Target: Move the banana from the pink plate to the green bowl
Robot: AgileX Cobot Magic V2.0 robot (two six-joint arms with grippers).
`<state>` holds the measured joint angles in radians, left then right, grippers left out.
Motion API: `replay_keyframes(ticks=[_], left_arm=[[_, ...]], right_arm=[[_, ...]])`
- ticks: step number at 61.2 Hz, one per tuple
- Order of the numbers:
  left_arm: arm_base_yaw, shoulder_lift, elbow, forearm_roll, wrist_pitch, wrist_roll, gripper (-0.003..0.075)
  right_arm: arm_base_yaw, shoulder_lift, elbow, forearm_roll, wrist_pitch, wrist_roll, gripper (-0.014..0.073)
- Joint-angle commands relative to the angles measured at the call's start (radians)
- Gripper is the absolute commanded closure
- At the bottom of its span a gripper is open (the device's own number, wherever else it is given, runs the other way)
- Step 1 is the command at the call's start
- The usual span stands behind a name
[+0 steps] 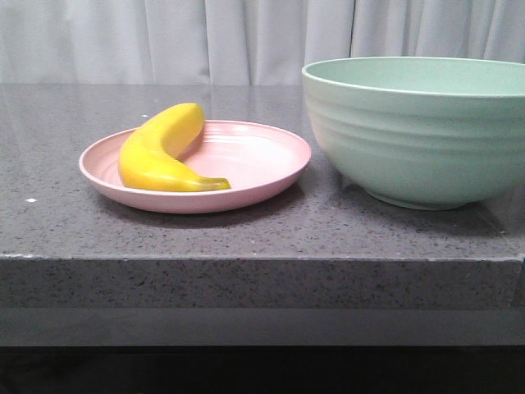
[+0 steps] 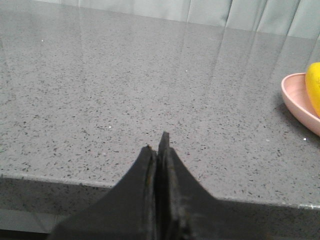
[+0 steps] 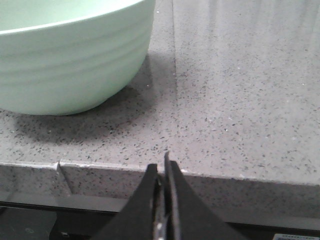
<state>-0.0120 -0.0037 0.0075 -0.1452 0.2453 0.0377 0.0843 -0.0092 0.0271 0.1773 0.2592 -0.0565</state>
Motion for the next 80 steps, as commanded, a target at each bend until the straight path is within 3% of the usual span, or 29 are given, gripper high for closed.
replay_keyframes(ticks=[1, 71, 80], left_arm=[[0.002, -0.019, 0.003, -0.011, -0.078, -0.005, 0.0741], [0.002, -0.019, 0.003, -0.011, -0.078, -0.005, 0.0741], [0.002, -0.019, 0.003, -0.011, -0.125, -0.005, 0.0741]], right_arm=[[-0.005, -0.023, 0.0, -0.006, -0.087, -0.005, 0.0652], [-0.005, -0.023, 0.0, -0.007, -0.087, -0.005, 0.0652], [-0.005, -0.023, 0.0, -0.007, -0.087, -0.005, 0.0652]])
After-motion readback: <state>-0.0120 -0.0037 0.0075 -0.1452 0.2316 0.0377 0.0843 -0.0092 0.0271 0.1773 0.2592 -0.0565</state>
